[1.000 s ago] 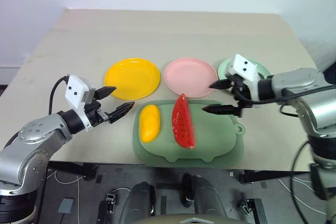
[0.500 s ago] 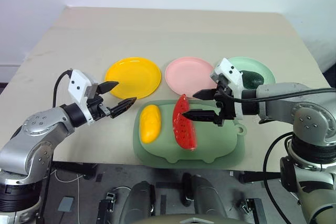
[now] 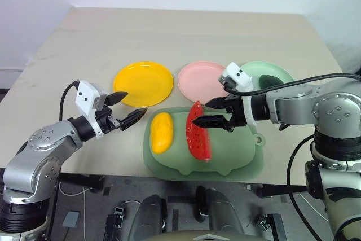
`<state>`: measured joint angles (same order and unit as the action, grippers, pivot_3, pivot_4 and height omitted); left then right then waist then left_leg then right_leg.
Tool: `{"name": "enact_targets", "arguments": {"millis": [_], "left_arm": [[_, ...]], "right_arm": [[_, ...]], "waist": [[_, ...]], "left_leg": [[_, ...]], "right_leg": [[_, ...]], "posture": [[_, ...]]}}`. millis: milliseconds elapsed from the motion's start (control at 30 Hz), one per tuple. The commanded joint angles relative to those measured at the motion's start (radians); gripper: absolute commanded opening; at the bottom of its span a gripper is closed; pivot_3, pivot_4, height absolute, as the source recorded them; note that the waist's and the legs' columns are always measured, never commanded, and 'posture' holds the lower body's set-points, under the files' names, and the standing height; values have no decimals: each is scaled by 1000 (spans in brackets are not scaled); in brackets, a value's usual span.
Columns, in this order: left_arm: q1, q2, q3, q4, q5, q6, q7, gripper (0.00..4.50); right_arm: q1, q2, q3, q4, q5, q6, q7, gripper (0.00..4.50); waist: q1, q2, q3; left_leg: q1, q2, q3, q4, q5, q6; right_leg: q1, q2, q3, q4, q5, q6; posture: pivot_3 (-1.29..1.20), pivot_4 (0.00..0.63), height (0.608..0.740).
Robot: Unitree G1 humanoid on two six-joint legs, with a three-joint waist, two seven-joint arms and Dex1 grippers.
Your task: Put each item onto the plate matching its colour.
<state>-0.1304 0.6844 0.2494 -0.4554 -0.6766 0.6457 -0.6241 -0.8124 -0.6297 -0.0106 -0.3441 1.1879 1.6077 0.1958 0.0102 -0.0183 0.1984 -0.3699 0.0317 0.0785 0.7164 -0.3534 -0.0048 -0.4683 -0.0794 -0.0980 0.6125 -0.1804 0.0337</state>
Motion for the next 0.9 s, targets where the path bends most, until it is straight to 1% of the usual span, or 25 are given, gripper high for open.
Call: {"name": "enact_targets", "arguments": {"millis": [33,133,300,467,667,833,900], "left_arm": [[-14,-7,17,-32,-4,-16,10,4500],[-5,-15,14,-43,-6,-14,17,4500],[-3,-22,13,-44,-6,-13,22,4500],[-6,-22,14,-42,-5,-13,22,4500],[0,-24,14,-42,-3,-16,20,4500],[-1,-32,6,-41,3,-23,19,4500],[1,-34,7,-41,5,-25,18,4500]], "right_arm": [[-28,-12,13,24,54,7,-95,4488],[-23,-7,34,44,62,7,-160,4488],[-4,-3,68,49,104,7,-225,4488],[40,-55,140,-1,81,7,-237,4488],[40,-84,172,-20,63,7,-207,4488],[61,-124,227,-84,-22,7,-144,4488],[65,-134,238,-108,-56,1,-112,4122]], "waist": [[0,0,0],[-1,0,0],[-1,0,0],[1,-1,0],[0,-1,-1],[0,-1,-1],[0,-1,-1]], "left_leg": [[0,0,0,0,0,0],[-1,0,0,0,0,0],[-1,0,0,0,0,0],[-1,1,0,0,0,0],[-2,1,0,0,0,0],[-2,1,-1,0,0,0],[-2,1,0,0,0,0]], "right_leg": [[0,0,0,0,0,0],[0,0,0,0,0,0],[-1,0,0,0,0,0],[-1,0,0,0,0,0],[-1,-1,0,-1,0,0],[-2,0,0,-1,0,0],[-2,0,0,-1,0,0]], "posture": [[0,150,740],[0,150,740],[0,150,740],[0,150,740],[0,150,740],[0,150,740],[0,150,740]]}}
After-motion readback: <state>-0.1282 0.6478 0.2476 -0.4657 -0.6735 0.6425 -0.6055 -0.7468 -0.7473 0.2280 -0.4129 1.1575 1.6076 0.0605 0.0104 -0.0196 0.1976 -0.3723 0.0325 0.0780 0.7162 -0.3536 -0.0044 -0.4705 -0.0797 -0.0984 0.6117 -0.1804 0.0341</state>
